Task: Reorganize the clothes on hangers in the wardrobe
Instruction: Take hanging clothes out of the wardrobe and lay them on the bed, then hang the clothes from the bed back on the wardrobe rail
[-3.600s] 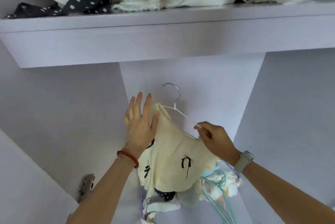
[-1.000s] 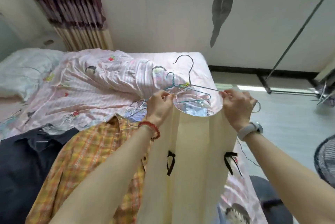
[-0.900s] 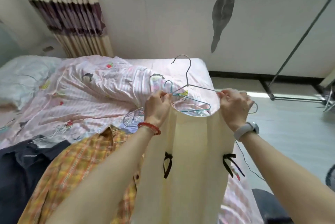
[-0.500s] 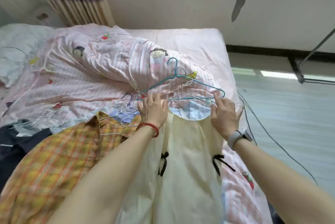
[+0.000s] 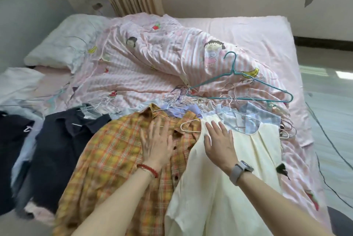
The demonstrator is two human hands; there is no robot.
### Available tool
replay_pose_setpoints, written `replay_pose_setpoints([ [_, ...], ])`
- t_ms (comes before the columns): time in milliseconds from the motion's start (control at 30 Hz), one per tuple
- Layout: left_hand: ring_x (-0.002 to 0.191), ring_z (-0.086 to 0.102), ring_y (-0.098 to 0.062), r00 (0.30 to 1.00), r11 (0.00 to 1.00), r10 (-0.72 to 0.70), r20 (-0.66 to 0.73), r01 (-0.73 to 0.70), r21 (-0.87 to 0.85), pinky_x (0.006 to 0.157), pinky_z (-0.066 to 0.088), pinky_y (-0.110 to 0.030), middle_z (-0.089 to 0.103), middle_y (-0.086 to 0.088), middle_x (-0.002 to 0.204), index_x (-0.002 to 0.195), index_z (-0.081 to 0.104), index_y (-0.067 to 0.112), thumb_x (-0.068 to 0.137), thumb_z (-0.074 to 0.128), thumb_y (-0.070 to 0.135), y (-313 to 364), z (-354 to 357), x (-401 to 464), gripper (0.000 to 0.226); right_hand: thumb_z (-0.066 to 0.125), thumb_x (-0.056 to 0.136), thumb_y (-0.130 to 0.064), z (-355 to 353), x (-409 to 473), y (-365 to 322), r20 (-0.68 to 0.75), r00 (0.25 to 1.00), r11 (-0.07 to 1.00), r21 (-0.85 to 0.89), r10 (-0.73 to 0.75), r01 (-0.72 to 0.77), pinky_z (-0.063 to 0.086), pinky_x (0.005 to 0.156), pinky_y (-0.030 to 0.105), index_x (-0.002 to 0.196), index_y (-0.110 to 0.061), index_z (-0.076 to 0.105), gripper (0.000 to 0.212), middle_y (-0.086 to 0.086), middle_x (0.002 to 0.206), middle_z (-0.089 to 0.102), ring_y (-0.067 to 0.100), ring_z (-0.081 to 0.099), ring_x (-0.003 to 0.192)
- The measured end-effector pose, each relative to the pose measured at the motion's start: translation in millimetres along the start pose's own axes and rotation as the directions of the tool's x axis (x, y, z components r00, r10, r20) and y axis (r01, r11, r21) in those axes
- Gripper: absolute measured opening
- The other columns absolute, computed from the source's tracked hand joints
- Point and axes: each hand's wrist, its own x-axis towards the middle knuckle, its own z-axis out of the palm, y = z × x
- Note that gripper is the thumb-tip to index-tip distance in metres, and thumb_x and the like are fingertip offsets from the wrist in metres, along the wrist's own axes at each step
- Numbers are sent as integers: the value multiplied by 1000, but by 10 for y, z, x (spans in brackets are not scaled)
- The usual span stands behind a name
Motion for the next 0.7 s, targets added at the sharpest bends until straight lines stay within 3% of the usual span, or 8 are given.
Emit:
replay_pose_setpoints([
  [167,139,15,-15,976,976,-217,14,217,17,109,5,-45,22,3,152,142,27,27,96,29,35,-985,-219,-610,47,30,96,-32,348,-330,-844,185,955,963,-100,-231,252,10,114,41,142,-22,25,47,-2,151,23,18,13,141],
  [333,139,15,-14,929,928,-369,-38,367,-63,111,6,-46,24,4,151,140,32,27,96,31,35,-1974,-460,-1260,44,33,96,-30,658,-645,-1801,259,889,907,-91,-377,411,21,112,39,140,-19,30,45,-1,146,33,18,23,138],
  [533,140,15,-21,892,878,-452,-13,442,-183,112,16,-48,22,-3,152,142,28,21,97,34,31,-3239,-727,-1882,46,34,94,-20,1208,-1088,-3122,359,845,900,-26,-397,434,34,104,38,140,-16,31,46,4,143,37,26,36,129],
  [700,138,20,-23,887,872,-461,-40,444,-208,108,23,-40,26,-5,150,142,29,19,97,35,30,-3989,-901,-2152,47,33,94,-14,1559,-1258,-3952,406,824,915,90,-395,394,35,105,36,139,-13,34,45,7,142,38,25,36,130],
])
